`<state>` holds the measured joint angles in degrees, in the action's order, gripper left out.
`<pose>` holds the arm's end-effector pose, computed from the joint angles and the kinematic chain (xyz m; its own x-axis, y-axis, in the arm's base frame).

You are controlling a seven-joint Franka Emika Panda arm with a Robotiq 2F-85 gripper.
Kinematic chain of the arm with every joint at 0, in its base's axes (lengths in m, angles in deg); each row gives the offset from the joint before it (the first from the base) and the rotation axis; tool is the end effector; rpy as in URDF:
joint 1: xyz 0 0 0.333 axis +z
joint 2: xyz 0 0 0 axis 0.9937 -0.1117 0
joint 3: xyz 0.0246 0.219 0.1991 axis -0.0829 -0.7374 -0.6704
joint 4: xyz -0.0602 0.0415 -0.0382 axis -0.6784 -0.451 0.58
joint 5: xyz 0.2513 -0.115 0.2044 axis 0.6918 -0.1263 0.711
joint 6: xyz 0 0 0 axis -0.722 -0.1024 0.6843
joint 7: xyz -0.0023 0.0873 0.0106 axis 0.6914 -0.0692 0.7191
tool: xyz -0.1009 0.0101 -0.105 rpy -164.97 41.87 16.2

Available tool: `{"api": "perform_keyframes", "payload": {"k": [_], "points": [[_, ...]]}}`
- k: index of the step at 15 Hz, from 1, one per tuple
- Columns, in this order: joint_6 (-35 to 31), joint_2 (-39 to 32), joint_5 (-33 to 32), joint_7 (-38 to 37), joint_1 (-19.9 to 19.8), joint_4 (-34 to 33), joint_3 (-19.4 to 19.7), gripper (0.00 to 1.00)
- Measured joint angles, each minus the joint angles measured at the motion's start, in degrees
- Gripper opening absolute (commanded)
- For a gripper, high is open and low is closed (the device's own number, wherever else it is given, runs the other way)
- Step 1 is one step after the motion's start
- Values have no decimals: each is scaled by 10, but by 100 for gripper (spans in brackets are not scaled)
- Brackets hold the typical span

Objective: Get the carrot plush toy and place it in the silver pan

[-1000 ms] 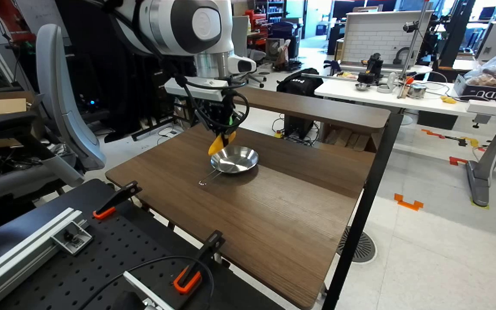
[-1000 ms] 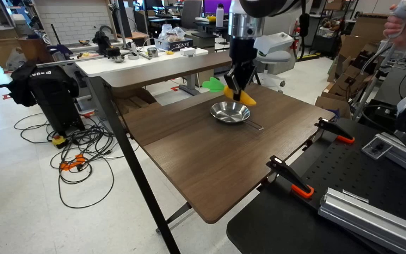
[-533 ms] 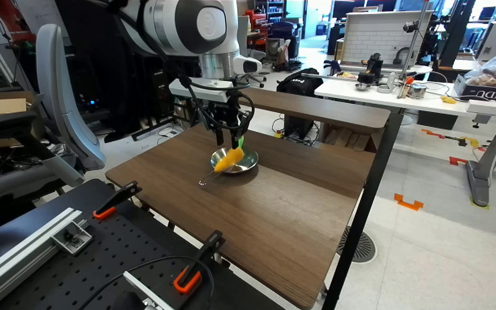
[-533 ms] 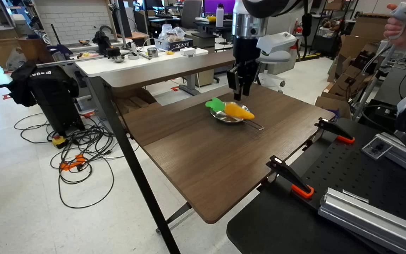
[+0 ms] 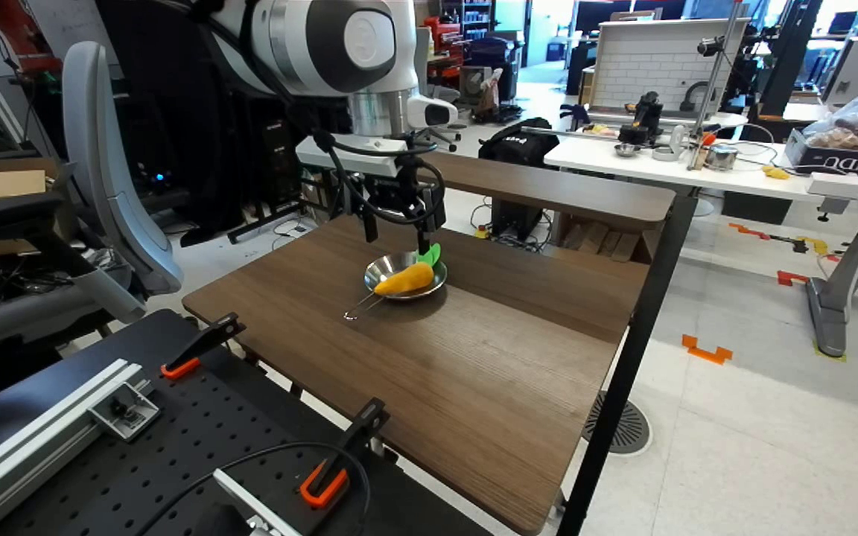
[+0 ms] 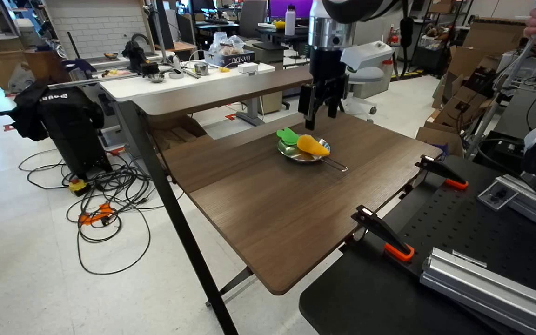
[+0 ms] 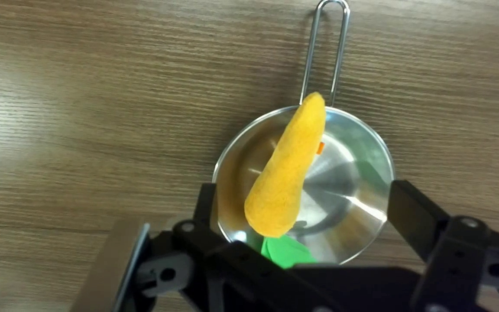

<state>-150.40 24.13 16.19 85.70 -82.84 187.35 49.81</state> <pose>0.5321 0.0216 0.1892 0.9898 0.1422 -0.0050 0.1423 -0.9892 0.0350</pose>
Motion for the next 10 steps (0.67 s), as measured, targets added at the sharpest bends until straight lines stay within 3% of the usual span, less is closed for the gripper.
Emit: {"api": "perform_keyframes", "payload": {"k": [10], "points": [[68, 85, -2, -1, 2, 24, -1, 100]]}}
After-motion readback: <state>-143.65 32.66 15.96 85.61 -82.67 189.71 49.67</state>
